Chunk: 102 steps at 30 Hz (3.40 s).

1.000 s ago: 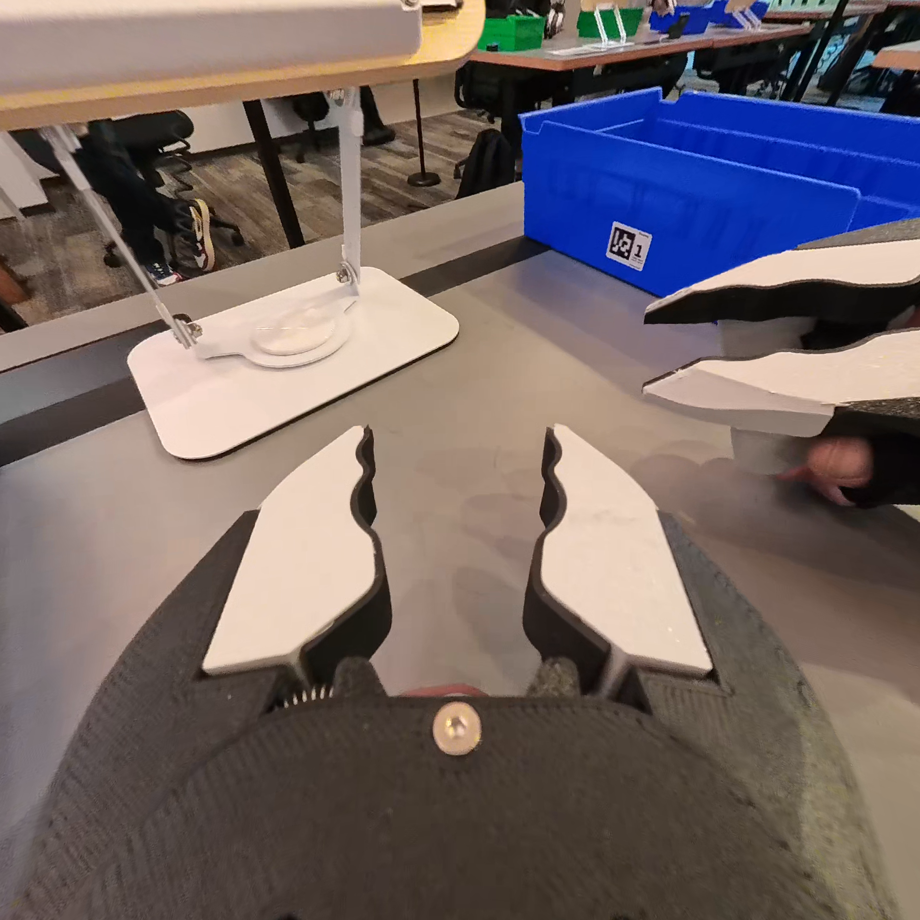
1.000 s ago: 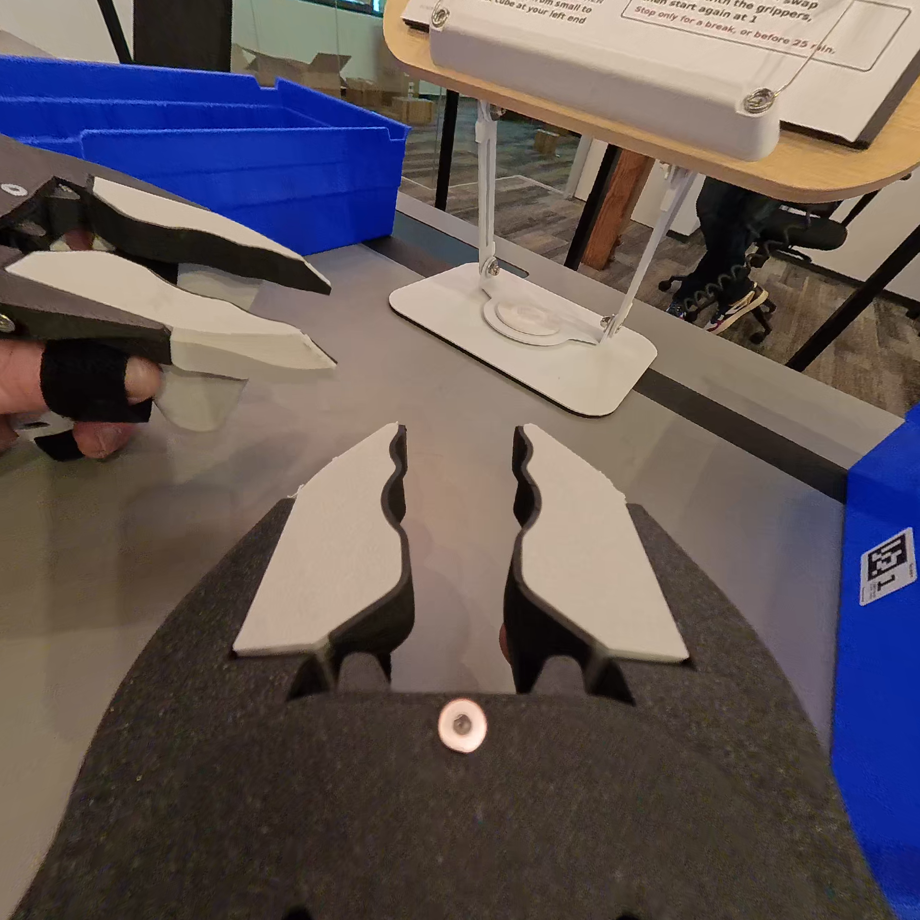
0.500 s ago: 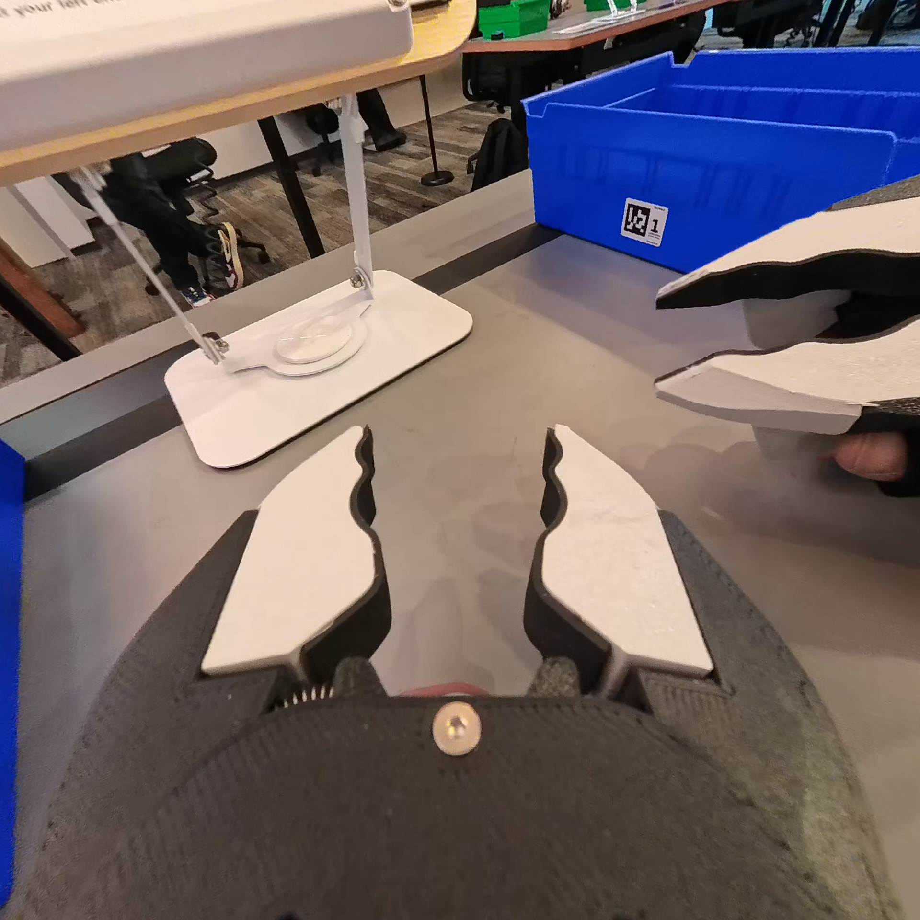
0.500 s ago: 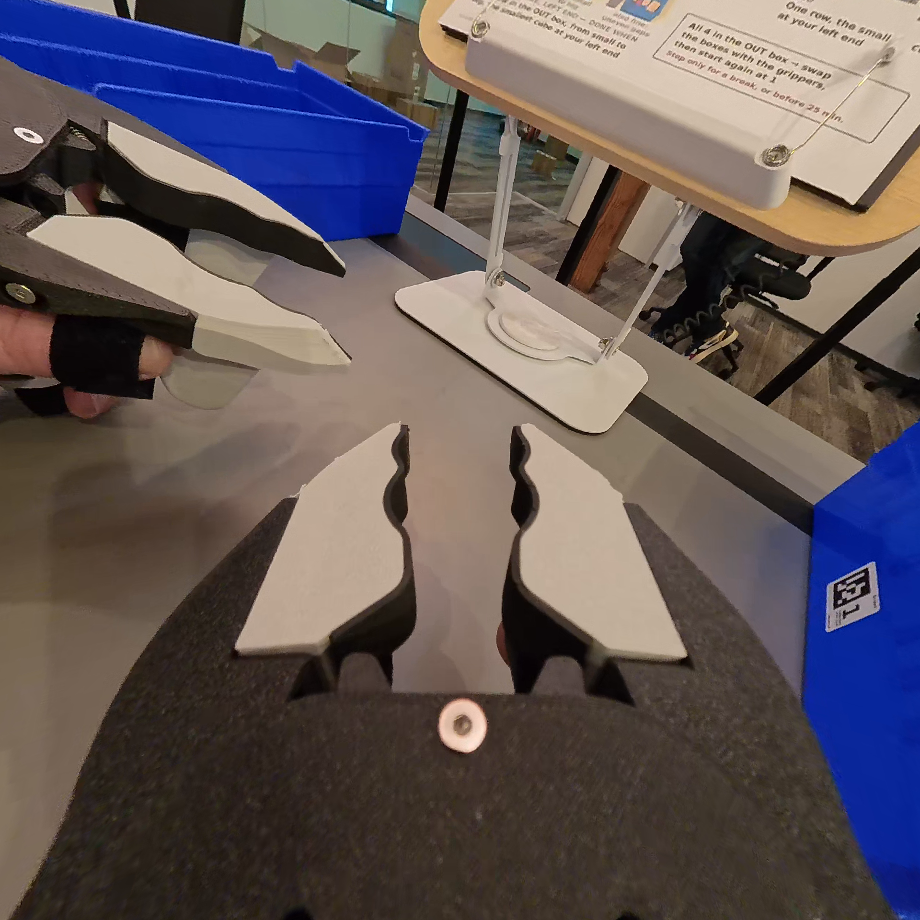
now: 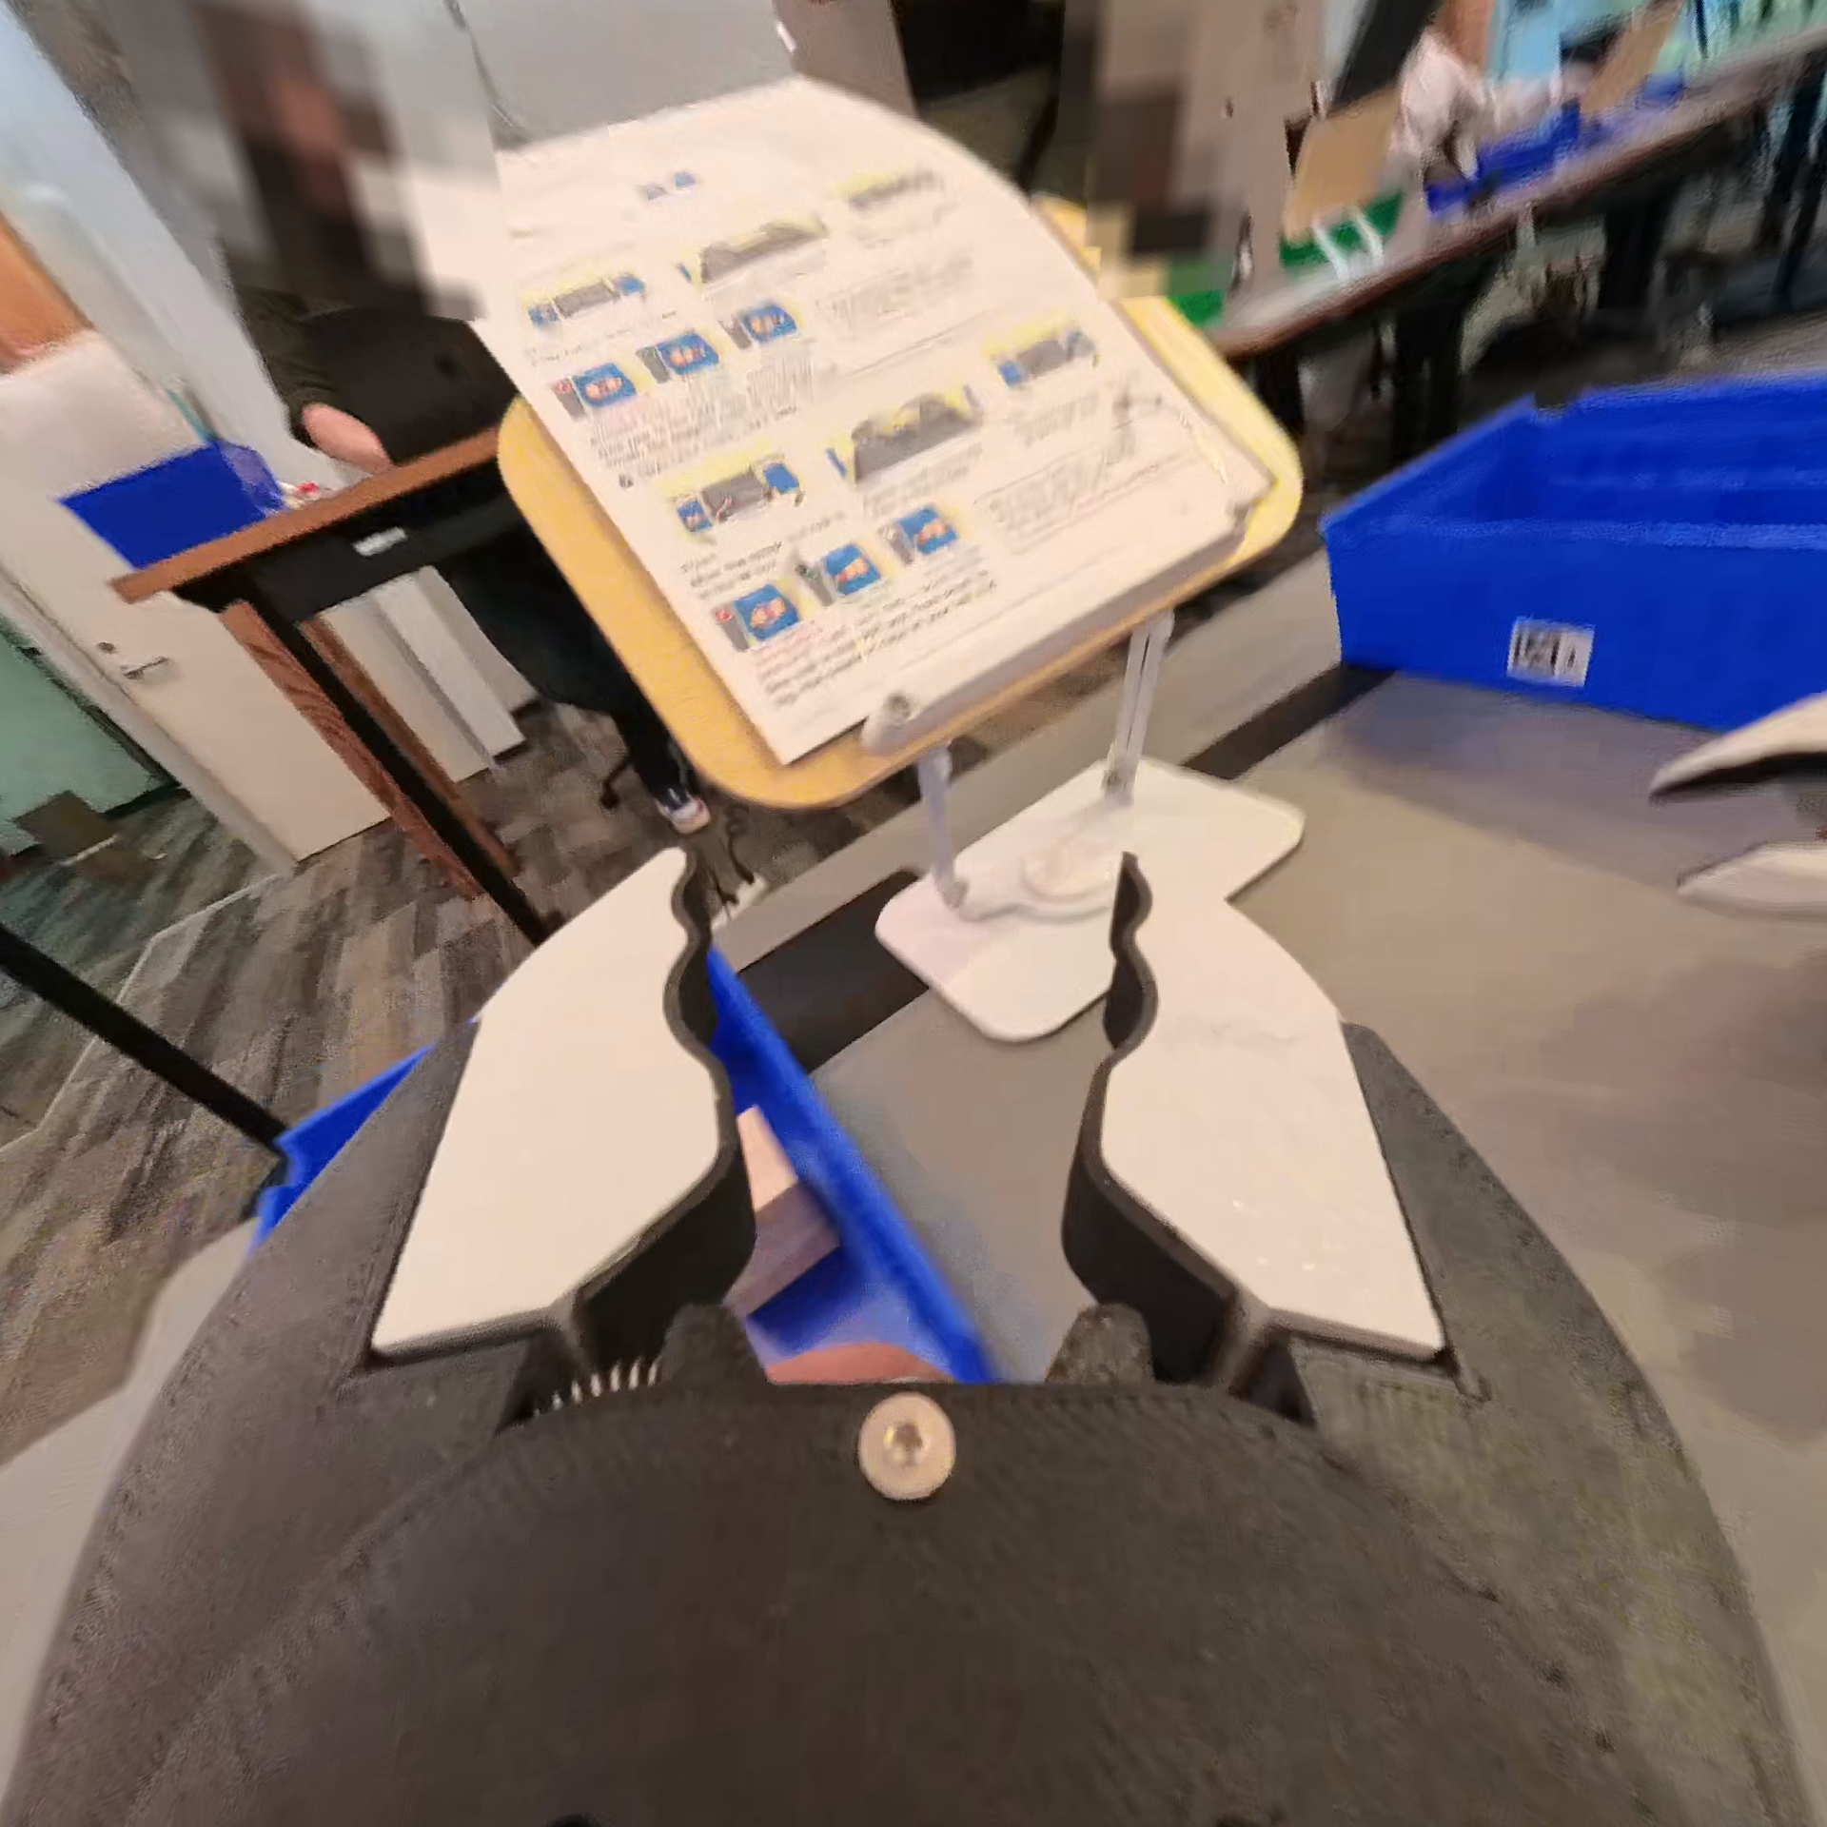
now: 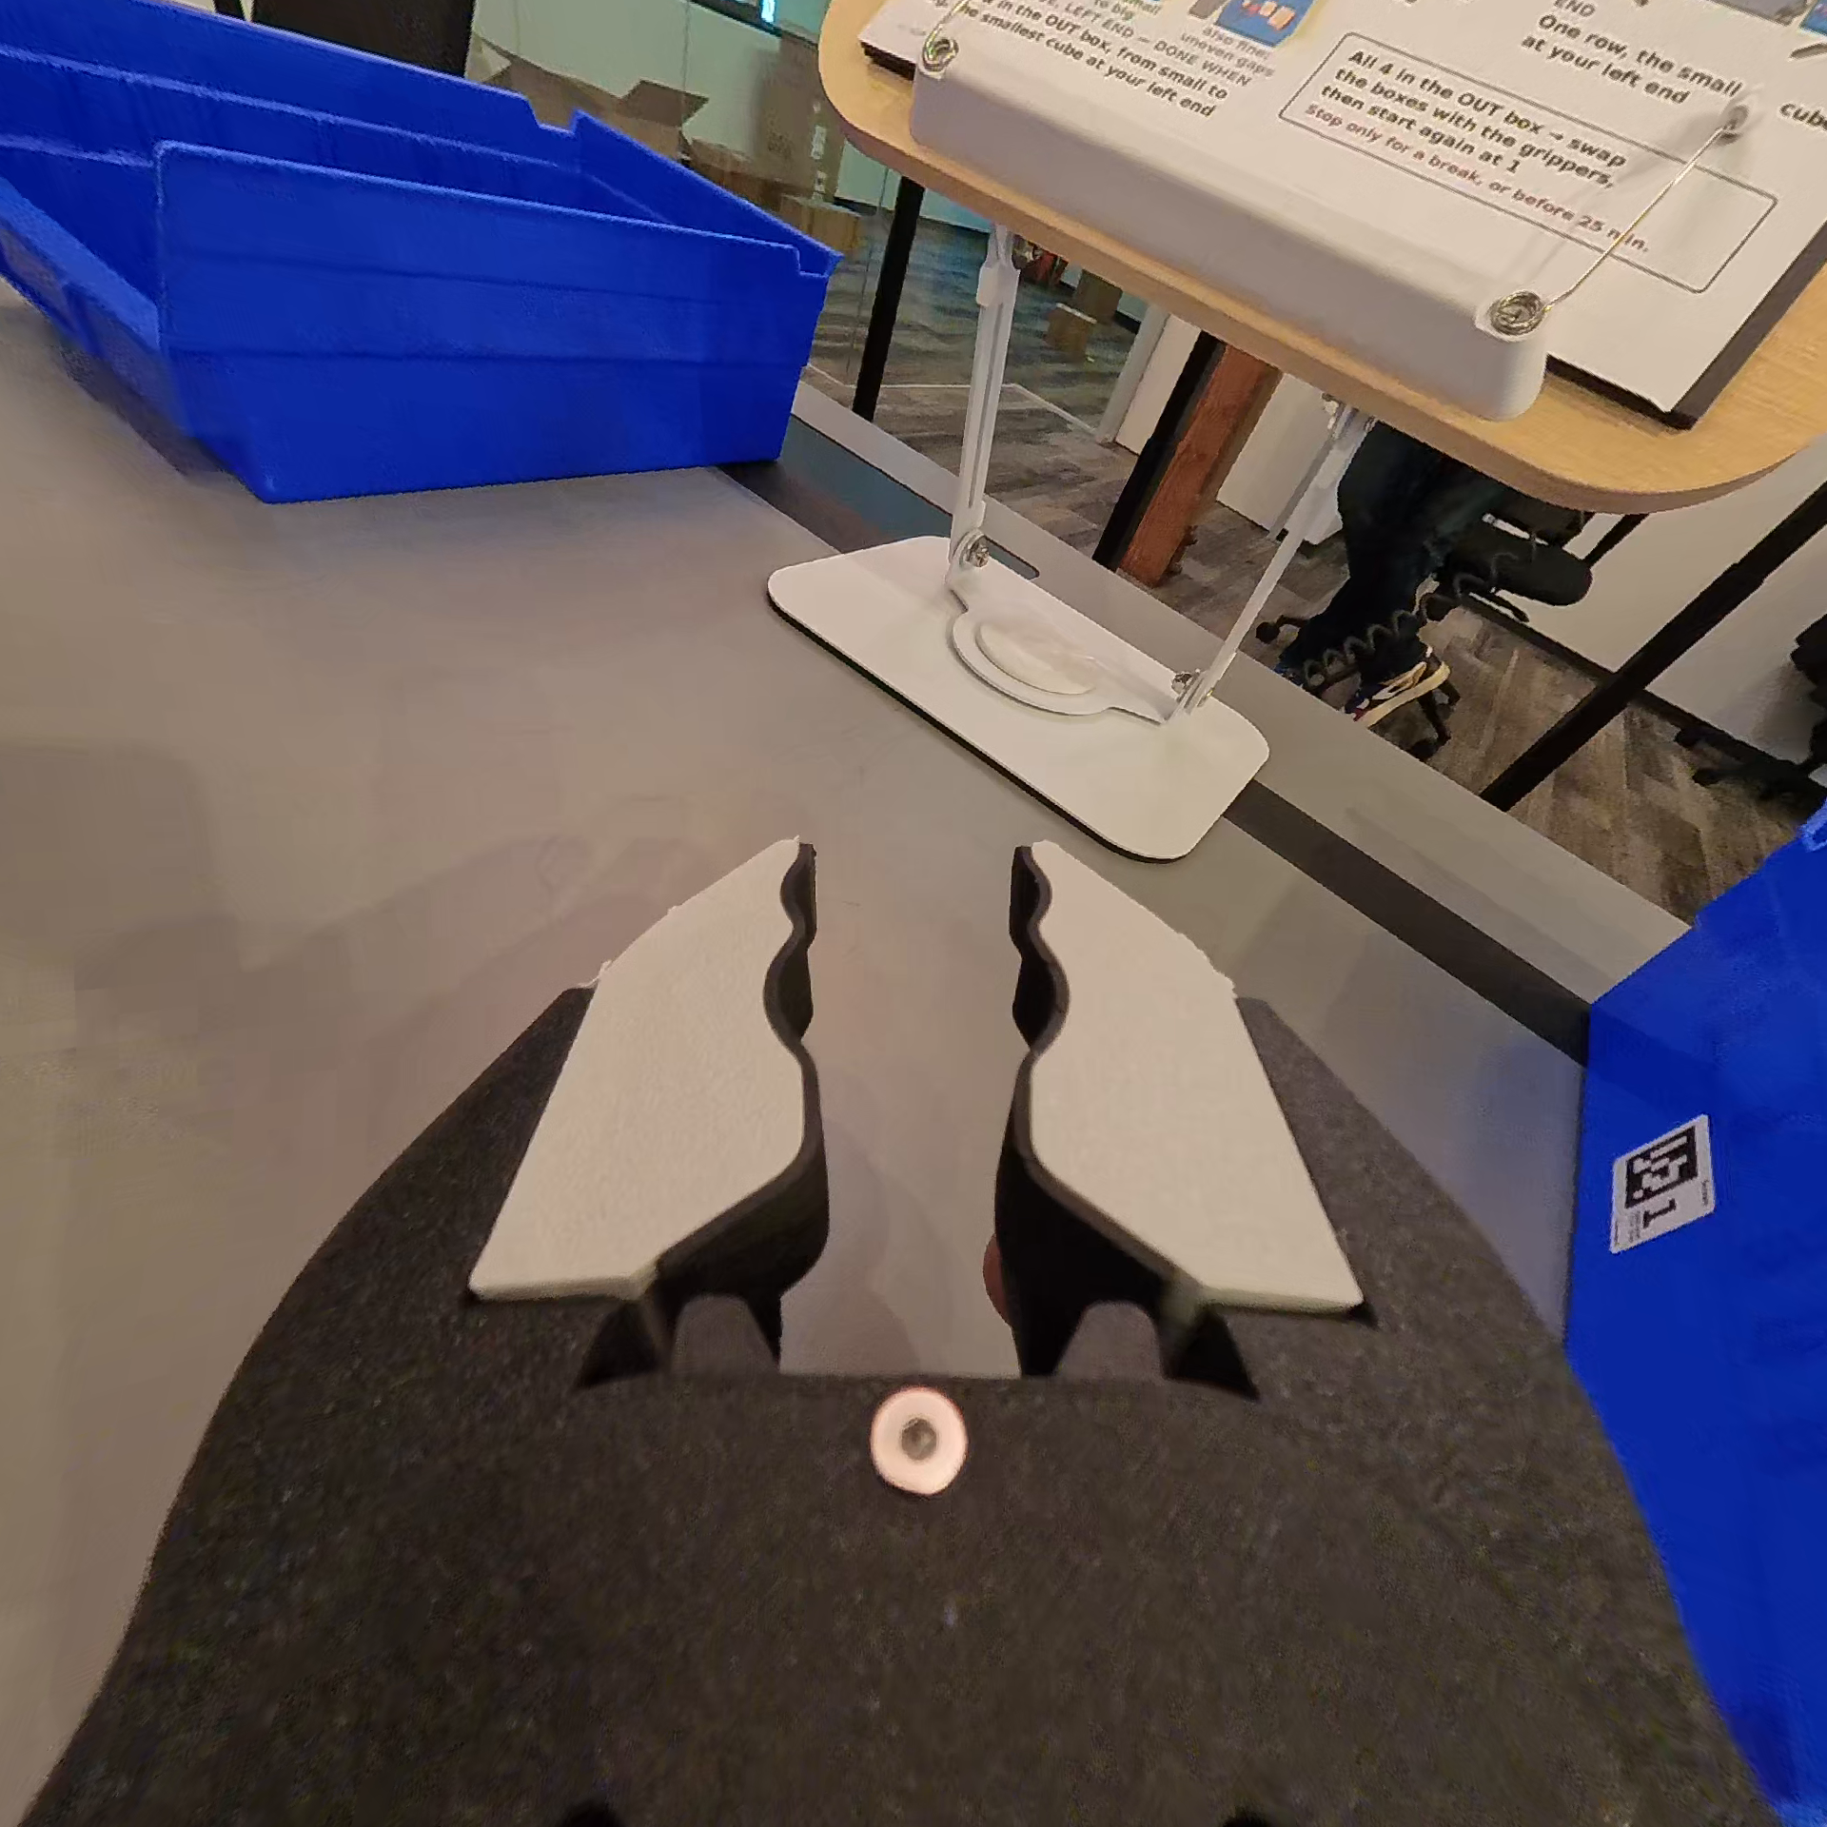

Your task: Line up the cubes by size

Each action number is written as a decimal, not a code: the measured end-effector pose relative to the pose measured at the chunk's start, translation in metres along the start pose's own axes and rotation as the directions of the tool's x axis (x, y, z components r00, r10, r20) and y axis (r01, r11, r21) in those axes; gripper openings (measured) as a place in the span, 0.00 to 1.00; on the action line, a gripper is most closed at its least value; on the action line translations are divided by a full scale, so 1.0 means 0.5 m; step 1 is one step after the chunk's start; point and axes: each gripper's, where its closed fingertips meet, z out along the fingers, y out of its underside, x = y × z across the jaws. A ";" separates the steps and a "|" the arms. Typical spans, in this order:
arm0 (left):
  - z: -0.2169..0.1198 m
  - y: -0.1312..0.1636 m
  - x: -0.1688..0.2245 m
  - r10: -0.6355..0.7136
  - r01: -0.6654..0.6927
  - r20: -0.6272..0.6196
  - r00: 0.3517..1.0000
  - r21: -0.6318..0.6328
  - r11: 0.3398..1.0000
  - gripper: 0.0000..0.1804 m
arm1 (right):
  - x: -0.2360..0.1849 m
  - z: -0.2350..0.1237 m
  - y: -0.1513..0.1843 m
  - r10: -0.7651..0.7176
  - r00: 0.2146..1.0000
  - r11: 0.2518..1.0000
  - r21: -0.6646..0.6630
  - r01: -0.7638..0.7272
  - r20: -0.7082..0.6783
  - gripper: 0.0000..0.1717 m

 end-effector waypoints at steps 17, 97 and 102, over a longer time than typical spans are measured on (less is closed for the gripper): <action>0.131 0.331 -0.159 0.189 -0.572 -0.621 0.760 -0.503 0.648 0.51 | -0.010 0.006 0.006 -0.015 1.000 1.000 -0.025 0.016 0.026 0.22; 0.017 -0.100 0.501 0.588 -0.371 -0.537 0.605 0.464 0.804 0.46 | -0.092 -0.194 -0.206 0.285 0.183 0.620 -0.036 -0.784 0.941 0.34; 0.032 -0.103 0.456 0.457 -0.268 -0.546 0.702 0.392 0.880 0.53 | -0.055 -0.209 -0.220 0.248 0.311 0.663 0.074 -0.745 0.917 0.34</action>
